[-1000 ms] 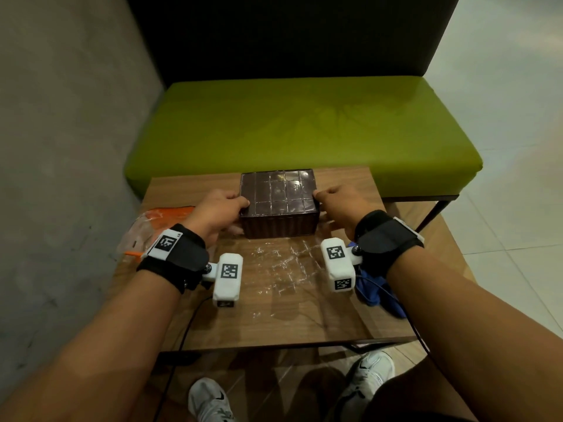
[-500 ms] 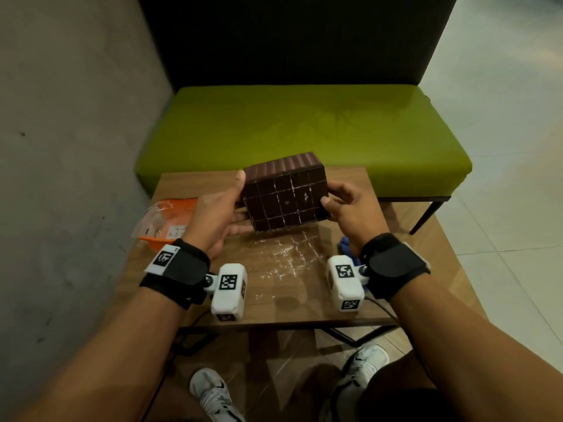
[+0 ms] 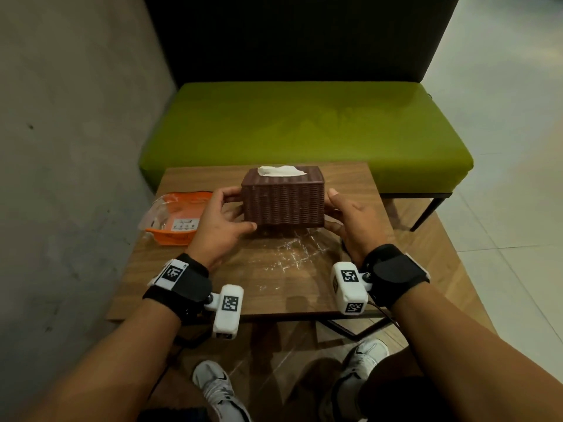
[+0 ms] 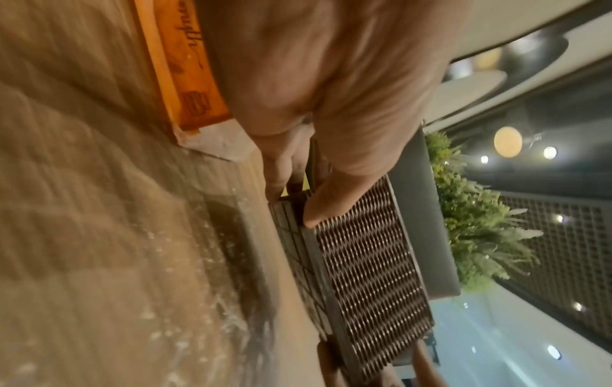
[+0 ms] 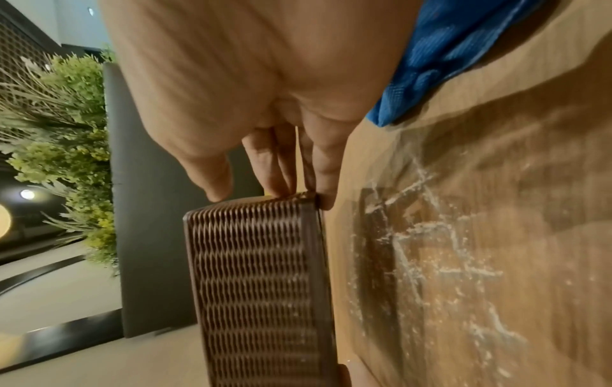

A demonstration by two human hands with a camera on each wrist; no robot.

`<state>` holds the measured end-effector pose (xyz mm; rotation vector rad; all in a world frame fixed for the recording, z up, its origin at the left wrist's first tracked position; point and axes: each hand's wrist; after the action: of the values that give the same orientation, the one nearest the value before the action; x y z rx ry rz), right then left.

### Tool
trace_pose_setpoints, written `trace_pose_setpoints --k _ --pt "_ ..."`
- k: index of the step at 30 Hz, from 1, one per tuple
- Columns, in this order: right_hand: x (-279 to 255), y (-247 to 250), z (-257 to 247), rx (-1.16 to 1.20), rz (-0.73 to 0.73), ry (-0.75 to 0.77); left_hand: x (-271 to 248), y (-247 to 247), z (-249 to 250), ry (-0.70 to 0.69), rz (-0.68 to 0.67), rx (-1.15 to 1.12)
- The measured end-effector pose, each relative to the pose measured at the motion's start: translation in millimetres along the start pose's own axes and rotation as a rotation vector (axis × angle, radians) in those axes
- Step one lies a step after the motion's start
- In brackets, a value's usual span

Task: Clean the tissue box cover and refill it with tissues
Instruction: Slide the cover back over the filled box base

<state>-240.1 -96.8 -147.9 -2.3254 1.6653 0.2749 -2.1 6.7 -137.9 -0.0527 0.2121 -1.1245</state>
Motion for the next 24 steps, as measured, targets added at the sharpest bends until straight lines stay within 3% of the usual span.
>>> trace_pose_setpoints --k 5,12,18,22,24 --pt "-3 -2 8 -0.011 -0.029 -0.051 -10 1 -11 0.006 -0.004 0.113" --pt "-5 -4 10 -0.018 0.003 -0.065 -18 1 -8 0.064 0.014 -0.09" --pt "-8 -6 12 -0.089 -0.028 -0.074 -18 6 -19 0.085 0.032 -0.082" --pt "-2 -5 8 -0.239 -0.016 -0.09 -8 8 -14 0.147 0.027 0.03" --pt "2 -6 -1 -0.477 0.015 -0.041 0 10 -7 0.169 0.015 0.111"
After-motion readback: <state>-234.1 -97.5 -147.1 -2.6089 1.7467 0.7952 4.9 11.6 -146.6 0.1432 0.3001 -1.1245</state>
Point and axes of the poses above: each hand's wrist, its own x-axis towards the middle knuckle, its own y-axis out of the back of the hand, z = x × y, and after that the axes turned 12 degrees about -x, right-handed
